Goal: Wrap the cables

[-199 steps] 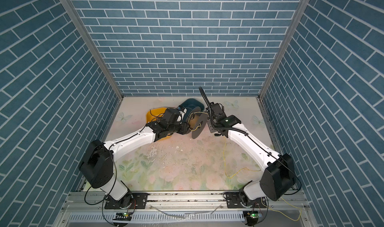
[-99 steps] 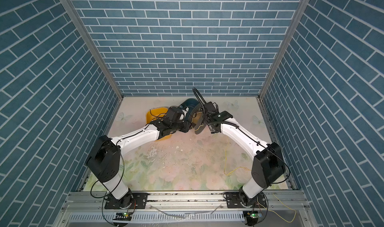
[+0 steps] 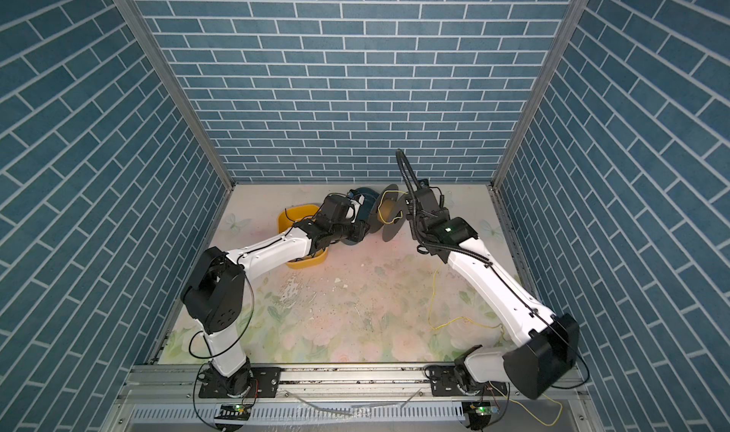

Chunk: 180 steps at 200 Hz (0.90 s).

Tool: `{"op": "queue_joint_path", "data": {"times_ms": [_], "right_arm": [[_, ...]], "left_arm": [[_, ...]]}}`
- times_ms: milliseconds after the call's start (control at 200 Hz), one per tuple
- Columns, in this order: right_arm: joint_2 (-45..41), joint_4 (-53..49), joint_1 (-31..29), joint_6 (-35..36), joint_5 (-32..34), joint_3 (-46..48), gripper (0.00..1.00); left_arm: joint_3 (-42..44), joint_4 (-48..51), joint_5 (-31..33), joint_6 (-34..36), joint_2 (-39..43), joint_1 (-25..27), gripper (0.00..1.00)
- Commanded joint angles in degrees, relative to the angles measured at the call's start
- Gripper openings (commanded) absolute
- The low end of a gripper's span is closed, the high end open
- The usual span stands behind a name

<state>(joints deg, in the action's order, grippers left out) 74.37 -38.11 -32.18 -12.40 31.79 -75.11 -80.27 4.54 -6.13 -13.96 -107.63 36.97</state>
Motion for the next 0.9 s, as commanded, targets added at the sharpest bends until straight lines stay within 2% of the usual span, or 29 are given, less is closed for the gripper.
{"op": "queue_joint_path", "data": {"times_ms": [0,125,215,250,325,420,485,585,675,805,895], "right_arm": [[-3.5,2.0,2.1,-4.3,0.6,3.7,0.00],[-5.8,2.0,4.2,-5.1,-1.8,5.1,0.00],[-7.0,2.6,4.9,-5.3,-2.9,6.1,0.00],[-7.4,2.7,5.1,-5.2,-3.2,6.4,0.00],[-8.1,2.5,5.6,-5.0,-3.1,6.7,0.00],[-8.8,2.4,6.0,-4.6,-3.4,7.0,0.00],[-9.2,2.7,6.3,-4.1,-3.4,7.4,0.00],[-9.3,3.2,6.7,-3.9,-3.6,7.8,0.00],[-9.1,3.3,7.0,-4.0,-3.8,8.0,0.00],[-9.4,3.0,7.3,-4.1,-3.6,8.1,0.00],[-10.3,2.2,7.4,-4.0,-3.8,8.2,0.00]], "left_arm": [[-6.2,-2.6,-2.0,3.1,-5.4,-0.3,0.48],[-13.9,-4.1,-2.4,4.6,-12.6,-0.4,0.51],[-21.8,-3.7,-1.8,5.7,-19.2,-0.5,0.49],[-25.6,-3.1,-2.3,5.7,-22.0,-0.5,0.43],[-32.7,-2.2,-3.1,4.8,-27.2,-0.5,0.23],[-38.6,-0.6,-2.5,4.6,-30.6,-0.1,0.06],[-38.5,-2.7,-1.2,5.2,-30.6,0.4,0.00],[-38.6,-4.1,0.5,6.4,-29.6,1.0,0.00],[-38.8,-2.2,1.6,8.2,-28.1,1.7,0.00],[-36.0,1.3,6.4,11.9,-23.1,4.0,0.00],[-32.1,4.2,10.5,12.0,-18.5,5.2,0.00]]}}
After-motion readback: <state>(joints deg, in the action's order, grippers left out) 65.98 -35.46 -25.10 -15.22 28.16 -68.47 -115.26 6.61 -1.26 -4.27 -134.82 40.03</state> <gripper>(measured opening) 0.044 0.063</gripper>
